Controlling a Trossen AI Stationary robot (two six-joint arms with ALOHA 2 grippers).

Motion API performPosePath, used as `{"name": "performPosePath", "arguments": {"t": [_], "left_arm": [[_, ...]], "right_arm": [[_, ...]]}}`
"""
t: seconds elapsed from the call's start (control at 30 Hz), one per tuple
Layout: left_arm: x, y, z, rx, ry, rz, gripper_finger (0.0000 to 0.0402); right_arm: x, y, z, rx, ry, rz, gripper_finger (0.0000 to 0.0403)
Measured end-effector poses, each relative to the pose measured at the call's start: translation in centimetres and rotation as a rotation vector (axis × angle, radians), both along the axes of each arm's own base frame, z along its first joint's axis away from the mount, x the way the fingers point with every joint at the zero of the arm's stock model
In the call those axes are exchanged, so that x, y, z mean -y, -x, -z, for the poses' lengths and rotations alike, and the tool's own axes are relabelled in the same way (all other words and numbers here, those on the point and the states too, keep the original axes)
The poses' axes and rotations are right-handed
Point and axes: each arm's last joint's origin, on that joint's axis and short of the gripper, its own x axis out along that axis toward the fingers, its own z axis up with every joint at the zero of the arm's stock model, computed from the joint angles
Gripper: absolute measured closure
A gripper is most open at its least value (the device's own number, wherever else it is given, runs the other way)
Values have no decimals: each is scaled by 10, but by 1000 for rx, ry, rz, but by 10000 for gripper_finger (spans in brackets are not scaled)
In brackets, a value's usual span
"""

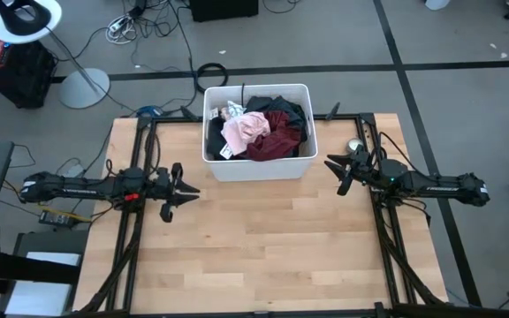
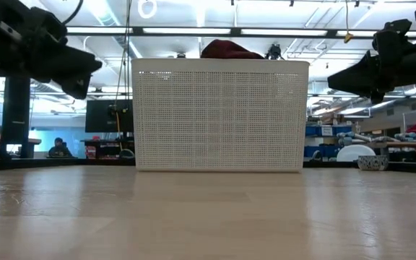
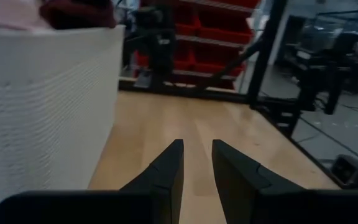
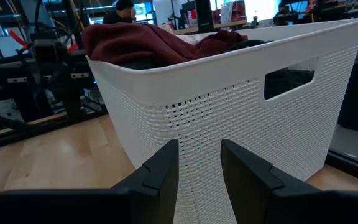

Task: Sort clothes
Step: Return to Home Position

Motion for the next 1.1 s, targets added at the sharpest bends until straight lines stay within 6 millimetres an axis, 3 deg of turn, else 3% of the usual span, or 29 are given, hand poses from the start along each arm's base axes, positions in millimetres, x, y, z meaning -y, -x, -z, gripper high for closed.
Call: {"name": "performPosePath", "arguments": {"t": [0.43, 1.1], "left_arm": [[0, 20, -2, 60, -47, 17, 312], [-3, 20, -1, 50, -96, -80, 312]], "right_arm": [[0, 0, 0, 0, 0, 0, 282], [0, 0, -2, 25, 2, 0, 282]]}}
